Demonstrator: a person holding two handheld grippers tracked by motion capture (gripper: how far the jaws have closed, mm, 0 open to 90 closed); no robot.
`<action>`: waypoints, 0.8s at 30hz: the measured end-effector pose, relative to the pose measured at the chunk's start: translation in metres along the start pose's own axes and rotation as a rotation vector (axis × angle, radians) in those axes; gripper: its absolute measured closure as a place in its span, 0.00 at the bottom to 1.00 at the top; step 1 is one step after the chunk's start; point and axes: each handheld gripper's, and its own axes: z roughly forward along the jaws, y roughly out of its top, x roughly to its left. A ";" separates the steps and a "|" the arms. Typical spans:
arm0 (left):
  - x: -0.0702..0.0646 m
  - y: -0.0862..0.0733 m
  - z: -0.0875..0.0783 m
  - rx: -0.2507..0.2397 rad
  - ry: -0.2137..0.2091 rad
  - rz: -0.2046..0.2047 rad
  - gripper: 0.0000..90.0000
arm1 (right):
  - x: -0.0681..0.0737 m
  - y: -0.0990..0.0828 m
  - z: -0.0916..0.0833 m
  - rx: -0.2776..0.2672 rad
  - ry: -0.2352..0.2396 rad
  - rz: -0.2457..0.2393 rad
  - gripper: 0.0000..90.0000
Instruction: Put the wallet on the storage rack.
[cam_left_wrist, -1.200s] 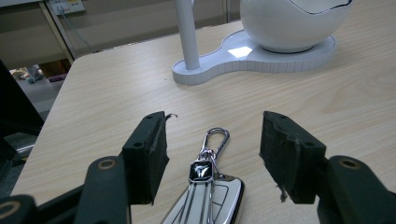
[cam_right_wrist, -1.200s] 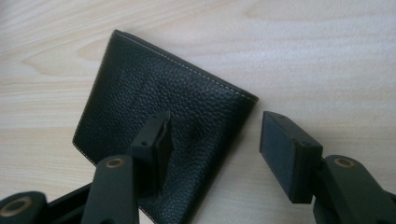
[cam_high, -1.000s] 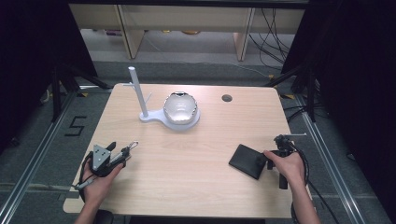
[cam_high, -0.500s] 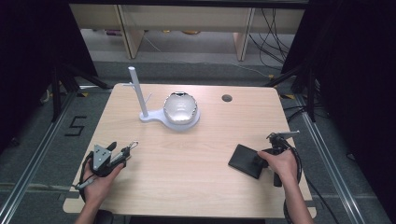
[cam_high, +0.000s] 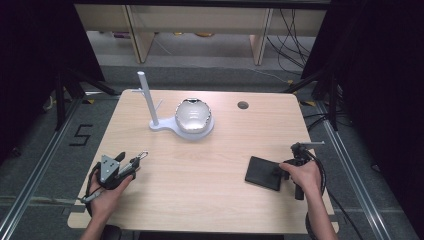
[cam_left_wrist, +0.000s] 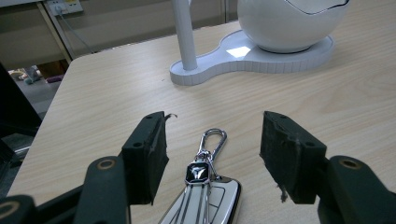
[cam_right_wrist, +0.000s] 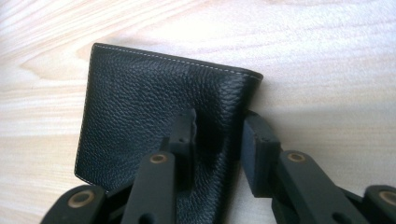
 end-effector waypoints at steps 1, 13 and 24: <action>0.000 0.000 0.000 -0.001 0.001 0.000 0.45 | 0.000 0.000 0.000 0.000 0.000 0.000 0.83; 0.003 0.000 -0.001 -0.008 0.006 -0.008 0.45 | 0.025 -0.003 -0.021 -0.072 0.002 -0.263 0.90; 0.003 0.000 -0.002 -0.004 0.010 -0.004 0.44 | 0.067 -0.005 -0.043 -0.110 -0.032 -0.494 0.91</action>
